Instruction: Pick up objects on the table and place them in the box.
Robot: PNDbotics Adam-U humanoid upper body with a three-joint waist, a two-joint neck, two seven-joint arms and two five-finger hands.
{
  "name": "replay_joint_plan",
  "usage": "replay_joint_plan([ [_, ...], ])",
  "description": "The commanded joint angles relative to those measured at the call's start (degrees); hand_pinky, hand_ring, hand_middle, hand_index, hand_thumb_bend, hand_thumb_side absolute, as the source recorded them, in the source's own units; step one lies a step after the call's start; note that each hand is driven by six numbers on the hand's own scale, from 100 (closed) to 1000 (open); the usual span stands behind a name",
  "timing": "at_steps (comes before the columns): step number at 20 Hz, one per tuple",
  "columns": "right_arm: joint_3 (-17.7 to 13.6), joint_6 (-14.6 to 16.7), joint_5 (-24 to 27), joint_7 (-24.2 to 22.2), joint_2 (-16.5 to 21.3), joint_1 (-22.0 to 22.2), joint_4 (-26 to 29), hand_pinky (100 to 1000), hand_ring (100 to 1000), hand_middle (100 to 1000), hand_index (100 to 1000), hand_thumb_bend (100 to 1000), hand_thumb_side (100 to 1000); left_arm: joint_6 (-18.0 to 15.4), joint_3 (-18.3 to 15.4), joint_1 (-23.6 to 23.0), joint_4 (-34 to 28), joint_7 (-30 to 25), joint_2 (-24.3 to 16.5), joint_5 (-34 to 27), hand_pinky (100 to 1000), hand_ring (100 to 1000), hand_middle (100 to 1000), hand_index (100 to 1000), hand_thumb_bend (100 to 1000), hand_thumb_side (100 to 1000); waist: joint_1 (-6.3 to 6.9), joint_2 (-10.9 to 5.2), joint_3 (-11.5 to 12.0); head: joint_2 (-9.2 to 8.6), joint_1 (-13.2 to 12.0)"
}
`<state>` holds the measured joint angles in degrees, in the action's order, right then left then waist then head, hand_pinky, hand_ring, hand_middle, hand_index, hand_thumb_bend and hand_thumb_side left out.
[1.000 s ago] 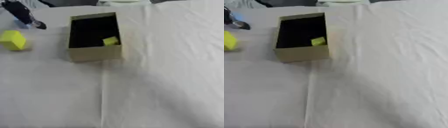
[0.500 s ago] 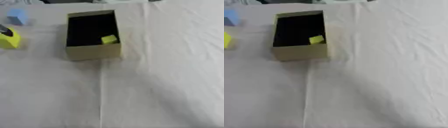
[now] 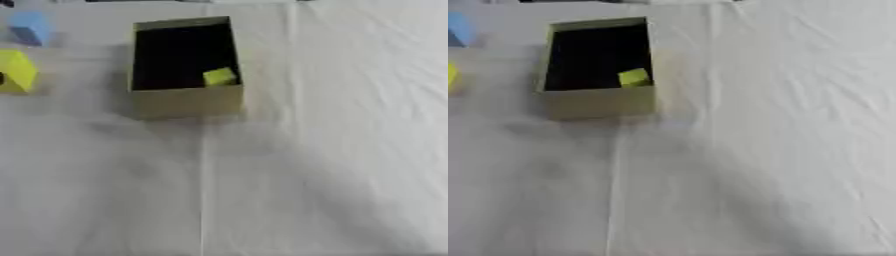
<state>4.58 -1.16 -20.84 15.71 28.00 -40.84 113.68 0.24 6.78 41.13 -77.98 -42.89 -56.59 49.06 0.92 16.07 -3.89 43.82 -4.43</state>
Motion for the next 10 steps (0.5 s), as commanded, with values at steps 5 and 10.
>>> replay_joint_plan([
  [5, -0.3, -0.3, -0.2, -0.2, 1.1, -1.1, 0.9, 814, 765, 515, 873, 100, 870, -1.7, -0.9, 3.1, 5.0, 2.5, -0.7, 1.9, 795, 884, 866, 925, 858, 184, 0.18, -1.2, 0.2, 0.29, -2.3],
  [10, -0.1, -0.2, -0.1, -0.4, 1.1, -1.3, 0.9, 814, 765, 514, 873, 100, 871, -2.8, -0.4, 5.5, 8.9, 3.6, 1.1, 4.4, 801, 891, 870, 925, 878, 162, 0.32, -1.18, 0.1, 0.29, -3.0],
])
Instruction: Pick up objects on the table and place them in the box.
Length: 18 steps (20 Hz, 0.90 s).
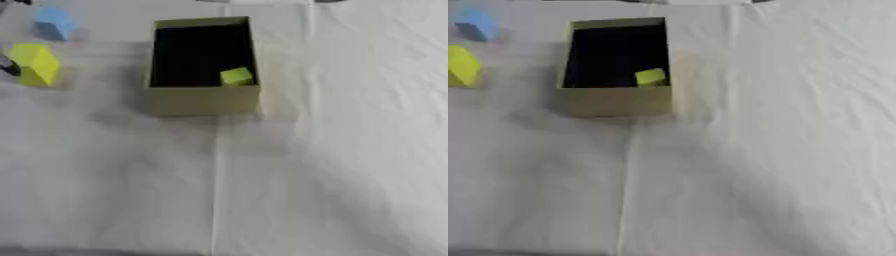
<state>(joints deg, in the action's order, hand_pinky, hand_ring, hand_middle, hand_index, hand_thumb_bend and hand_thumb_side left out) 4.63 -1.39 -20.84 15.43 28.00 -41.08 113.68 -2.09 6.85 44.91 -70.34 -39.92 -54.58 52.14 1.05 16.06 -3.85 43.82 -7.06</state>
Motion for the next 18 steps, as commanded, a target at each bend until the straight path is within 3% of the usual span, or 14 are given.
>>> replay_joint_plan([
  [1, -0.1, 0.0, -0.1, -0.2, 1.1, -1.1, 0.9, 814, 765, 513, 874, 100, 872, -0.7, -0.3, 2.1, 2.0, 0.7, -0.6, 1.9, 801, 892, 873, 926, 879, 163, 0.22, -1.15, 0.0, 0.29, -0.5],
  [9, 0.1, -0.1, 0.1, -0.4, 1.5, -1.4, 0.9, 814, 764, 510, 874, 100, 876, -2.4, -0.5, 4.1, 8.4, 0.6, 1.4, 6.7, 811, 903, 894, 929, 877, 124, 0.61, -0.36, -0.6, -0.02, -0.4],
  [18, 0.1, -0.2, 0.3, -0.3, 2.0, -1.8, 0.9, 814, 763, 506, 875, 100, 881, -3.8, -1.0, 4.4, 10.4, 1.1, 1.6, 7.5, 801, 895, 890, 918, 848, 100, 0.57, 0.72, -0.3, -0.91, 0.0],
])
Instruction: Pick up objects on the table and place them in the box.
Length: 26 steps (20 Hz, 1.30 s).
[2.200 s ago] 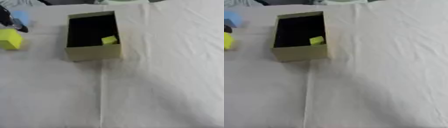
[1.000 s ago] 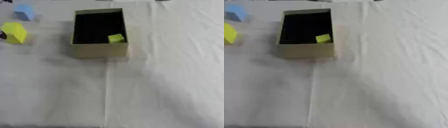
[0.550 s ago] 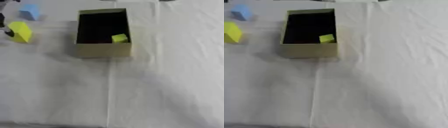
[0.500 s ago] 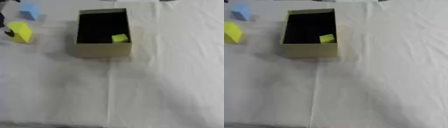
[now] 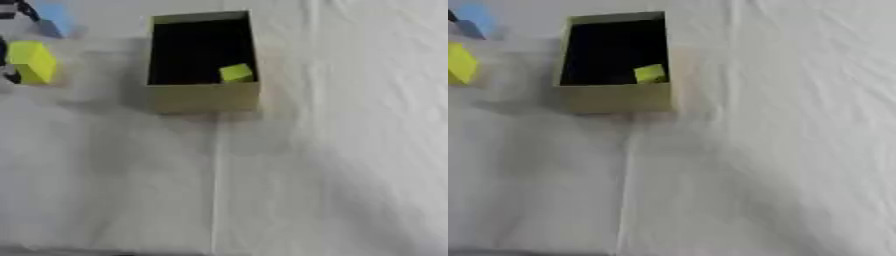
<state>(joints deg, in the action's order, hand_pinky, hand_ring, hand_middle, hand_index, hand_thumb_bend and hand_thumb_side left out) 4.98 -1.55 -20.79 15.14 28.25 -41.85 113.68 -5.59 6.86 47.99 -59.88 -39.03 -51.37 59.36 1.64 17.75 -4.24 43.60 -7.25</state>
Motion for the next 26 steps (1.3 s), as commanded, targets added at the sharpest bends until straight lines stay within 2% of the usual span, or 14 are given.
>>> replay_joint_plan([
  [1, -0.2, -0.1, 0.3, 0.0, 1.8, -1.0, 0.9, 814, 763, 505, 875, 100, 881, -0.1, -1.1, 1.3, 0.0, 0.3, -1.5, 0.2, 800, 894, 890, 917, 845, 100, -0.08, -0.86, 0.2, -0.75, 0.2],
  [5, -0.2, -0.2, 0.4, 0.0, 1.9, -1.2, 0.9, 814, 763, 503, 875, 100, 883, 0.7, -1.7, 1.6, 0.8, 0.9, -1.4, -0.3, 768, 874, 883, 911, 792, 100, -0.28, -0.46, 0.6, -1.13, 0.2],
  [9, -0.2, -0.3, 0.5, 0.0, 2.1, -1.4, 0.9, 814, 762, 500, 875, 100, 885, 2.0, -2.3, 2.0, 2.0, 1.7, -1.2, -1.3, 703, 818, 853, 907, 754, 100, -0.55, -0.03, 1.0, -1.65, 0.2],
  [17, -0.1, -0.5, 0.7, -0.2, 2.4, -1.8, 0.9, 814, 762, 496, 875, 100, 889, 3.6, -3.2, 2.4, 3.4, 4.6, -0.9, -2.0, 688, 816, 852, 906, 713, 100, -1.14, 0.91, 1.4, -2.43, 0.2],
  [26, 0.0, -0.8, 0.9, -0.4, 2.8, -2.4, 0.9, 815, 761, 490, 874, 100, 896, 3.7, -3.6, 2.9, 4.4, 6.4, -0.5, -2.0, 685, 818, 903, 916, 710, 100, -1.61, 2.08, 1.9, -3.24, 0.4],
])
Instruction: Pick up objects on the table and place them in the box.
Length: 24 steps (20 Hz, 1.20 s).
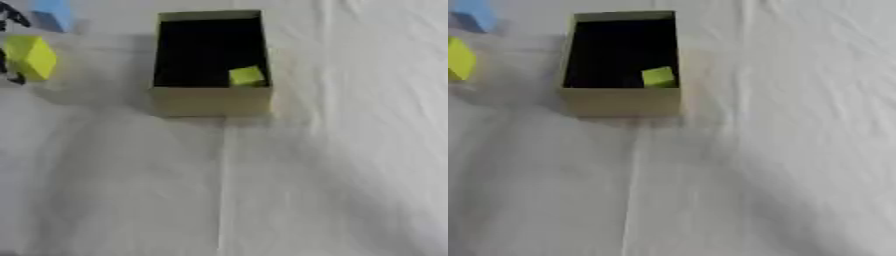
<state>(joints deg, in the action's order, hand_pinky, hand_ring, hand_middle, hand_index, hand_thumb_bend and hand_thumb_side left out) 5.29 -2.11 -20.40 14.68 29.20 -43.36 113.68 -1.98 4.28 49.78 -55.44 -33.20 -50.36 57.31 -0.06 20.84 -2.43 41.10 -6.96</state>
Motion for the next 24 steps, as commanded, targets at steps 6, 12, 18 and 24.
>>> replay_joint_plan([
  [6, -0.3, -0.3, 0.7, 0.0, 2.0, -1.2, 0.9, 814, 760, 488, 875, 100, 899, -0.2, -1.0, 1.6, 0.0, 1.5, -1.2, 0.3, 687, 821, 908, 915, 703, 100, -0.04, -0.33, 0.3, -1.13, 0.3],
  [12, -0.3, -0.4, 0.9, 0.0, 2.0, -1.3, 0.9, 814, 760, 486, 875, 100, 904, 0.5, -1.1, 2.0, 0.7, 2.2, -0.7, 0.9, 588, 740, 757, 850, 615, 100, -0.08, 0.11, 0.2, -1.41, 0.4],
  [18, -0.3, -0.5, 0.9, 0.1, 2.0, -1.2, 0.9, 814, 760, 485, 875, 100, 905, 1.3, -1.3, 2.3, 0.7, 8.4, -0.2, 0.6, 385, 542, 496, 642, 436, 100, -0.16, 0.11, 0.2, -1.24, 0.4],
  [24, -0.4, -0.6, 0.8, 0.1, 1.9, -0.8, 0.9, 814, 760, 485, 876, 100, 906, 1.5, -1.1, 2.5, 0.7, 9.7, -0.4, -2.6, 330, 510, 477, 621, 376, 100, -0.18, -0.25, 0.6, -0.8, 0.5],
])
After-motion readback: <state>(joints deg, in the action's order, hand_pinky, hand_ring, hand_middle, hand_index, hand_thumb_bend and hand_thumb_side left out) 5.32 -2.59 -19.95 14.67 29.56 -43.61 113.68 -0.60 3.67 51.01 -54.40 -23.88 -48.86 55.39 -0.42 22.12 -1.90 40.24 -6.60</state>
